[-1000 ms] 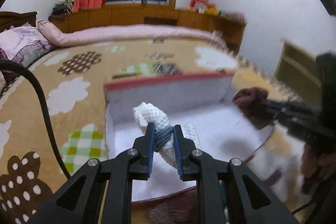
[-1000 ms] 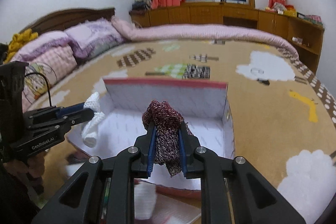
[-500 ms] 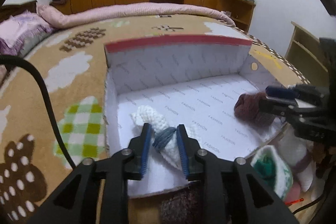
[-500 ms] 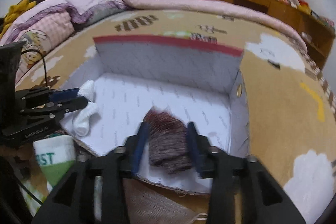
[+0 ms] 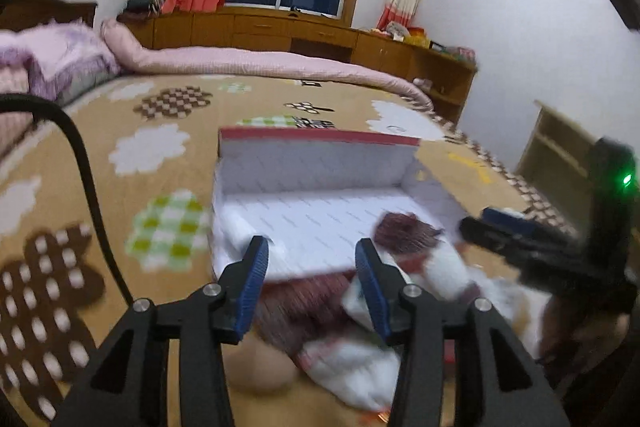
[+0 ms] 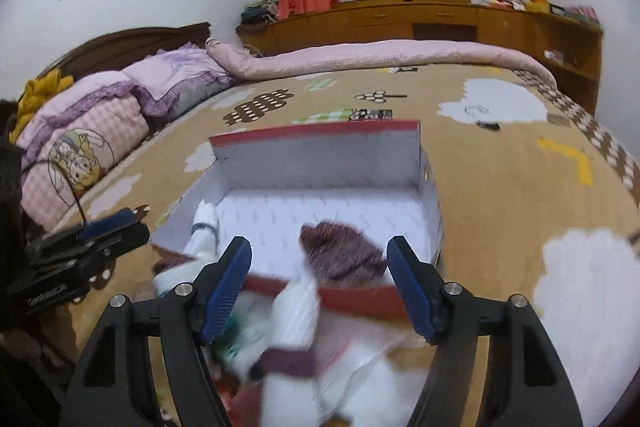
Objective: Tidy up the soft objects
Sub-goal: 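Grasp the green 'FIRST' sock with left tool while right tool grasps the purple-banded towel roll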
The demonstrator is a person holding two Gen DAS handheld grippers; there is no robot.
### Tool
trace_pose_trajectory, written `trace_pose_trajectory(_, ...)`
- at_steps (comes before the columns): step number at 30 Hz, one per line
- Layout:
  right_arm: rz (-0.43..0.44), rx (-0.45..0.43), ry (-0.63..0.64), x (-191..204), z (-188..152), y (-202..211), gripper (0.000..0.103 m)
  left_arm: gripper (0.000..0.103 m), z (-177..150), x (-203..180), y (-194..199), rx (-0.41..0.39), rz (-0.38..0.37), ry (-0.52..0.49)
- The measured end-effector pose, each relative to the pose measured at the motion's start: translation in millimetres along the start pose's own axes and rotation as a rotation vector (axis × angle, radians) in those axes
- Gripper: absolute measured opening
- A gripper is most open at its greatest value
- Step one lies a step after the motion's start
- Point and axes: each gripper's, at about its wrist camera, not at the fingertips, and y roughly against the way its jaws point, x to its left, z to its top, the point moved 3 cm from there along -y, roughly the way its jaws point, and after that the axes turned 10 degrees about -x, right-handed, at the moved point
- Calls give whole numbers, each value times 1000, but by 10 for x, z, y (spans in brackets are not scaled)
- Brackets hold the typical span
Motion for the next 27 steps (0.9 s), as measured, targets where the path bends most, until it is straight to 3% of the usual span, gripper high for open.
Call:
trace_pose_trajectory(7, -41, -57, -9, 153, -352, 449, 72, 48, -412, -124, 344, 40, -33, 42)
trace_pose_trajectory(12, -57, 15, -97, -25, -609, 450, 72, 48, -536, -223, 454, 46, -49, 44)
trace_pose_trajectory(15, -56, -12, -84, -33, -561, 471, 72, 48, -521, -288, 476, 24, -50, 11)
trace_pose_trajectory(18, -67, -21, -28, 1, -510, 428, 72, 48, -478, -360, 385, 1, -54, -32)
trace_pose_trajectory(23, -81, 3, 48, 76, -543, 313, 71, 51, -433, -473, 29, 38, -101, -104)
trace_pose_trajectory(25, -56, 37, 72, 134, -594, 287, 66, 53, -492, -479, -50, 36, -80, -122)
trace_pose_trajectory(27, -60, 51, 98, 168, -626, 275, 54, 49, -580, -509, -137, 72, -103, -123)
